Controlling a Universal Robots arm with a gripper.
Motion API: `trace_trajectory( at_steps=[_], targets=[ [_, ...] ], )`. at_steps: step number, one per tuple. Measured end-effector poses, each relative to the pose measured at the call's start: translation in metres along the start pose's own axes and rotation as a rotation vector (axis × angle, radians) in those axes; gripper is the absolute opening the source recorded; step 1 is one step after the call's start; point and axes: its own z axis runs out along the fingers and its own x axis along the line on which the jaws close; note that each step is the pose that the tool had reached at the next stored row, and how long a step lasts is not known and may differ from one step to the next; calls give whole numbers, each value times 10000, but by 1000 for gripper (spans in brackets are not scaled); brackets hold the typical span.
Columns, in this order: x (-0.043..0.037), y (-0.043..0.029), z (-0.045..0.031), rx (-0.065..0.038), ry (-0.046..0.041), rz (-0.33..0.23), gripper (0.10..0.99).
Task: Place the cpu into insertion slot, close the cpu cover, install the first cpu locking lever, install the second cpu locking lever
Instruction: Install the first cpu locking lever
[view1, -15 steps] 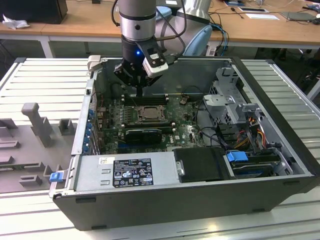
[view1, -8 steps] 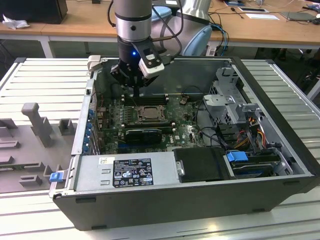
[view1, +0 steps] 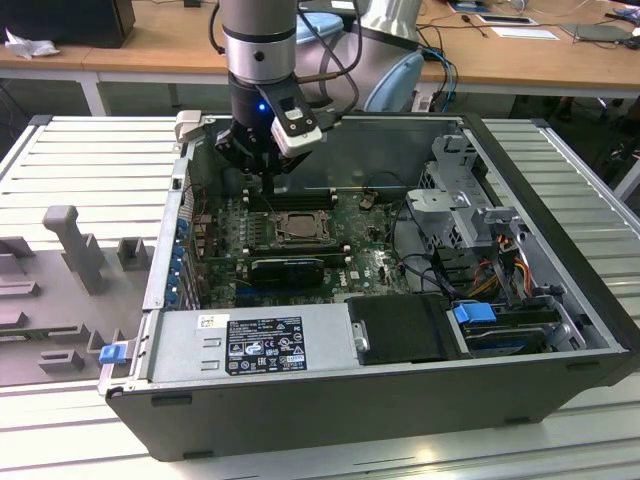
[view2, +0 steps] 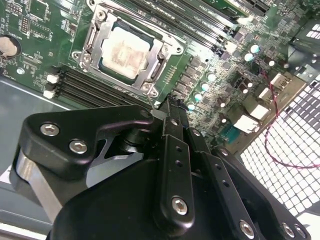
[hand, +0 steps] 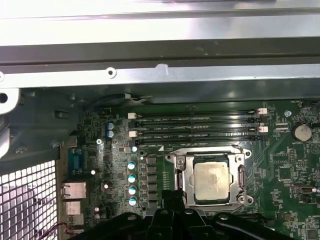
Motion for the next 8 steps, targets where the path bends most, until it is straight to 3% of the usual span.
trace_trajectory(
  at_steps=[8],
  targets=[
    [84, -4, 5, -5, -5, -6, 106]
  ],
)
